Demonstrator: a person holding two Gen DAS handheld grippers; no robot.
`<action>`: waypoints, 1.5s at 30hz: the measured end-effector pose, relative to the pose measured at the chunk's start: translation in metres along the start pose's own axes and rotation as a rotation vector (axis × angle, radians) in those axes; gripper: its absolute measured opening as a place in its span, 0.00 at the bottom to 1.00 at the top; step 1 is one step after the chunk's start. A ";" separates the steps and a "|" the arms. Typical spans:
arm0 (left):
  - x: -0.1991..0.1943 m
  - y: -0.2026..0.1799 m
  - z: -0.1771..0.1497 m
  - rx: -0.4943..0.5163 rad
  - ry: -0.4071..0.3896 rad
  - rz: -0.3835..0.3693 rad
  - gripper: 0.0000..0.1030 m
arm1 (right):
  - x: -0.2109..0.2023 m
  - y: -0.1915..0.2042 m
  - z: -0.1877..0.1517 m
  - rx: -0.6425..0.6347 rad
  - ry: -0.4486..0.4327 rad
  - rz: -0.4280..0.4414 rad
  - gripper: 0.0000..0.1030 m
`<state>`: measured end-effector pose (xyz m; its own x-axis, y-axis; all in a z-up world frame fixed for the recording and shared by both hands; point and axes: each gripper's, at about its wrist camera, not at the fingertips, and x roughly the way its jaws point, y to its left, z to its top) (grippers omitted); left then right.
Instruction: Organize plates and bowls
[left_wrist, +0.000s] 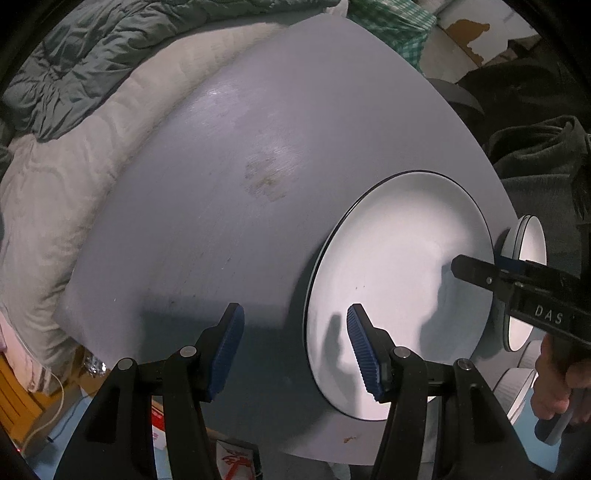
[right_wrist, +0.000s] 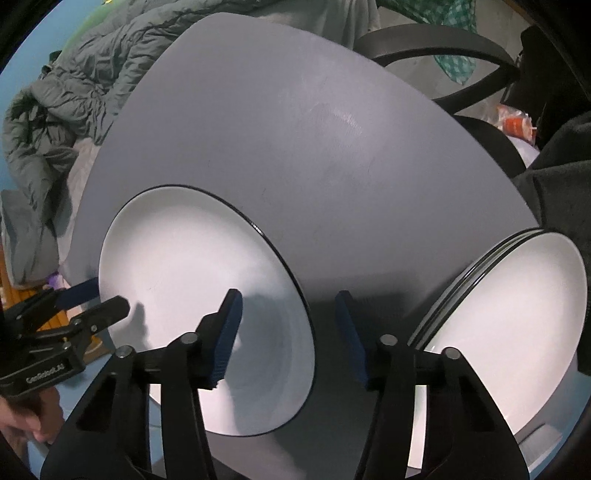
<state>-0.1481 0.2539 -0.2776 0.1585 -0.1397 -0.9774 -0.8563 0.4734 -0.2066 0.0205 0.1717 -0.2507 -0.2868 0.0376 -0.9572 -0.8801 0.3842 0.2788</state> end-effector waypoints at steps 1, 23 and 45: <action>0.000 0.000 0.001 0.004 -0.001 -0.003 0.57 | 0.001 0.000 -0.001 0.005 0.001 0.006 0.47; 0.010 -0.027 -0.004 0.226 0.026 0.014 0.19 | 0.004 -0.022 -0.053 0.235 0.005 0.090 0.18; 0.031 -0.110 -0.069 0.506 0.128 0.001 0.19 | -0.013 -0.094 -0.177 0.567 -0.034 0.143 0.18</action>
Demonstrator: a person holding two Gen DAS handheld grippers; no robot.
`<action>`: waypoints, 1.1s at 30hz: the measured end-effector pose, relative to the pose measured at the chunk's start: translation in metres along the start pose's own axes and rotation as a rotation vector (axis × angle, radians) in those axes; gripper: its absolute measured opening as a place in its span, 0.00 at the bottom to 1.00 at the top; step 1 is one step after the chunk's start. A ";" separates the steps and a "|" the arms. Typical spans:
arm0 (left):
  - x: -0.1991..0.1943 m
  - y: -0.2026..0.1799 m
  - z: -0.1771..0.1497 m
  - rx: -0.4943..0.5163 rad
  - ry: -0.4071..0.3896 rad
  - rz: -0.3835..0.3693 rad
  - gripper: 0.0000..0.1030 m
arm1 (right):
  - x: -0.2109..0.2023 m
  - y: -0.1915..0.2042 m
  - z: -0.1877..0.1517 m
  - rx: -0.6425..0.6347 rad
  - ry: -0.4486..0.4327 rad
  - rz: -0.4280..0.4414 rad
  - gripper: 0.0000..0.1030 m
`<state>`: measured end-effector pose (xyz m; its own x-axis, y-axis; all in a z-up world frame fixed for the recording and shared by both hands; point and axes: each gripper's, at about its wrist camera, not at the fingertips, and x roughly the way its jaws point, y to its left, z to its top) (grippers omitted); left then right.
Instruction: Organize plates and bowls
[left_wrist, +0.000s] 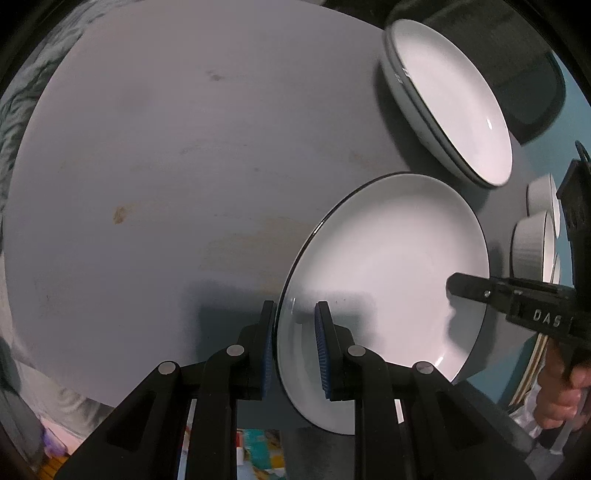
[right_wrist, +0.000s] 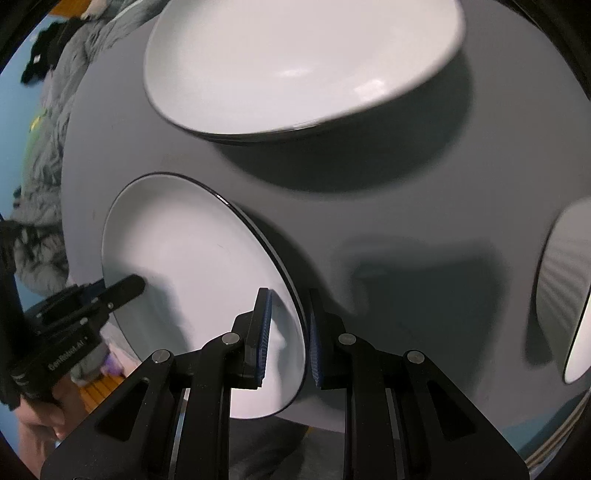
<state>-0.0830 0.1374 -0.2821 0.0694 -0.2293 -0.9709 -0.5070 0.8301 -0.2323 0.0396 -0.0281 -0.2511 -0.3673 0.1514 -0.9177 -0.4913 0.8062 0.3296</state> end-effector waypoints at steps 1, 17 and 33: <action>0.001 0.000 0.001 0.014 0.005 0.004 0.19 | 0.000 0.001 0.000 0.011 -0.004 0.016 0.18; -0.005 0.019 0.003 0.012 0.016 -0.055 0.19 | 0.012 0.005 -0.002 0.023 -0.071 0.047 0.17; -0.036 0.031 0.002 -0.025 0.033 -0.049 0.19 | -0.009 0.004 -0.003 -0.014 -0.030 0.062 0.16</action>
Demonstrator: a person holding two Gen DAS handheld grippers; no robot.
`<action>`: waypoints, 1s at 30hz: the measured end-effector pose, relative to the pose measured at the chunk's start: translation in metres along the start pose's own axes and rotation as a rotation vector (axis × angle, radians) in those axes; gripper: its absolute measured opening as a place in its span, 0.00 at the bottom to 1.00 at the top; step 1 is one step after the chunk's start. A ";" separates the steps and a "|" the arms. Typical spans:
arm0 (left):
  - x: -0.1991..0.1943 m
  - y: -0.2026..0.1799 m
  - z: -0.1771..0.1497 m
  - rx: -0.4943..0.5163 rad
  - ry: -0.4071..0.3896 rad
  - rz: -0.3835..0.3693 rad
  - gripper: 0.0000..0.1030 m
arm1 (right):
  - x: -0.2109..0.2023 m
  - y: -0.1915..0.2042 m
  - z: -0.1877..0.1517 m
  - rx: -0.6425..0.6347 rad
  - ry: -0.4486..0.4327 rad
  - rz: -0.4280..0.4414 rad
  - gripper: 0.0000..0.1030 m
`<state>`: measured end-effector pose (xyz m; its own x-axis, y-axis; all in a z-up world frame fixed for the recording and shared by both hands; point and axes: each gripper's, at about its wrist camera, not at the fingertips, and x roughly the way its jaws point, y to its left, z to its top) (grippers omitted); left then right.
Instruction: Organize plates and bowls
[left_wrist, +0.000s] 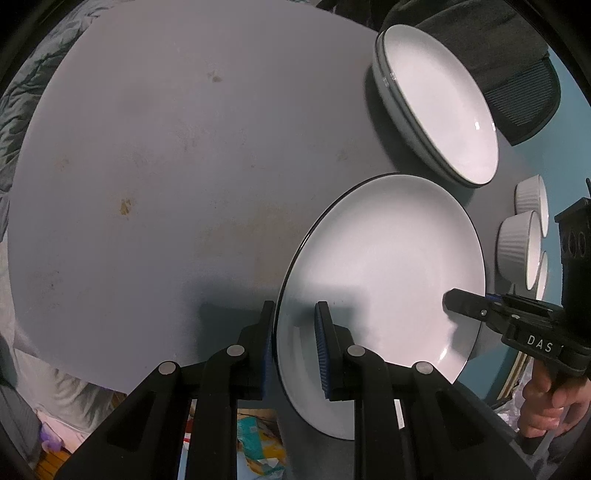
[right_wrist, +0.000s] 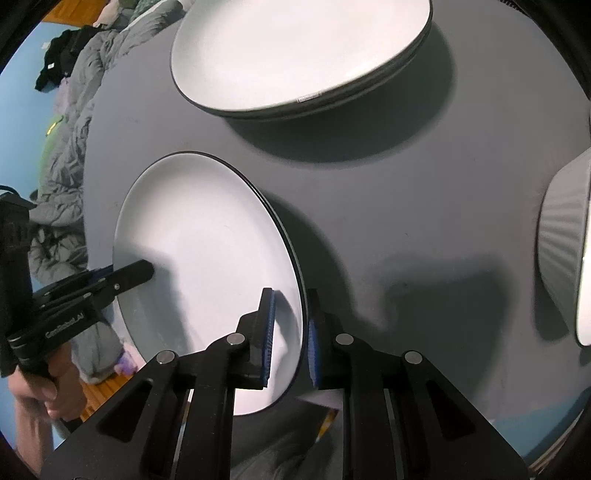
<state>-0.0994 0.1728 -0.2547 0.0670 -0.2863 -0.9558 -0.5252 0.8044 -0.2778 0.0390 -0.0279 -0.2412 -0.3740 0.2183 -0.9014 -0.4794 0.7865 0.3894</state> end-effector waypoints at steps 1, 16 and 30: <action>-0.004 -0.001 0.001 0.002 -0.003 -0.002 0.19 | -0.002 0.001 0.001 -0.001 -0.001 0.000 0.16; -0.046 -0.013 0.034 0.052 -0.063 -0.022 0.19 | -0.040 -0.006 0.016 -0.011 -0.060 -0.026 0.16; -0.049 -0.040 0.105 0.078 -0.096 0.008 0.20 | -0.064 -0.026 0.074 0.019 -0.115 -0.034 0.16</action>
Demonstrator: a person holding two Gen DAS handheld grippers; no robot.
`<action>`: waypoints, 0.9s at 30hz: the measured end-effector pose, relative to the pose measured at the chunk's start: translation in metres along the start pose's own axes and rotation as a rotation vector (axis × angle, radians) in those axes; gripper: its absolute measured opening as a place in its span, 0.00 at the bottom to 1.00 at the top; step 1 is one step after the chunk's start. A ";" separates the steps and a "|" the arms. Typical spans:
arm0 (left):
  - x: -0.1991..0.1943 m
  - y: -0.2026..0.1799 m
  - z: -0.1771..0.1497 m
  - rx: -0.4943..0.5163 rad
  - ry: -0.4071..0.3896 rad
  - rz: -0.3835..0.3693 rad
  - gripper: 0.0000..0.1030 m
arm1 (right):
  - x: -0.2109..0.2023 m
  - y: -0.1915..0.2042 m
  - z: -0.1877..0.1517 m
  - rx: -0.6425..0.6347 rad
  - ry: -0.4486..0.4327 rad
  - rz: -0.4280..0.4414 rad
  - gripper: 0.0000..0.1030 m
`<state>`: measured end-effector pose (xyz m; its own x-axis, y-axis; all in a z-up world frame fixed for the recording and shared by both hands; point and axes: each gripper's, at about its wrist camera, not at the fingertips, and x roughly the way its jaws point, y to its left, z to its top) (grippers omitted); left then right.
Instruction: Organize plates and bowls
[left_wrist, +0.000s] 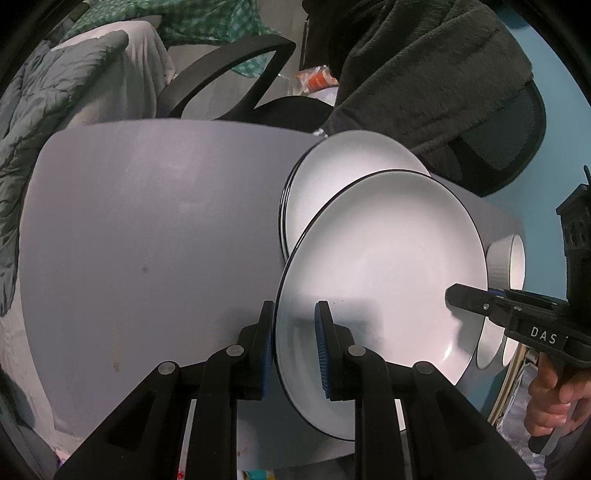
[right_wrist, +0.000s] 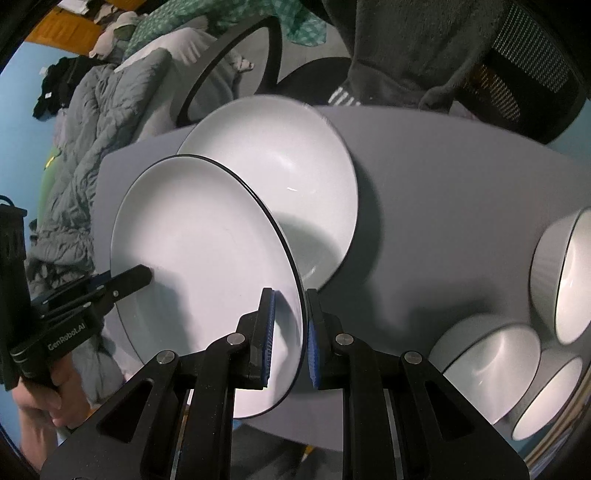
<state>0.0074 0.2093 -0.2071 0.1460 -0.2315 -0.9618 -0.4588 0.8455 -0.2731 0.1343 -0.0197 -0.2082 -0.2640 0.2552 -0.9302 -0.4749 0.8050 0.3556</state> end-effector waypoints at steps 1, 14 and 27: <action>0.004 -0.004 0.004 -0.001 0.001 0.002 0.20 | 0.001 -0.001 0.004 0.002 0.002 -0.001 0.16; 0.031 -0.017 0.033 -0.038 0.028 0.036 0.20 | 0.013 -0.016 0.043 0.023 0.046 0.006 0.16; 0.045 -0.024 0.050 -0.057 0.046 0.057 0.20 | 0.021 -0.025 0.063 0.045 0.078 0.010 0.16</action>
<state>0.0683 0.2027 -0.2427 0.0784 -0.2064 -0.9753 -0.5150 0.8293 -0.2169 0.1930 -0.0006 -0.2426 -0.3341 0.2220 -0.9160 -0.4341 0.8264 0.3586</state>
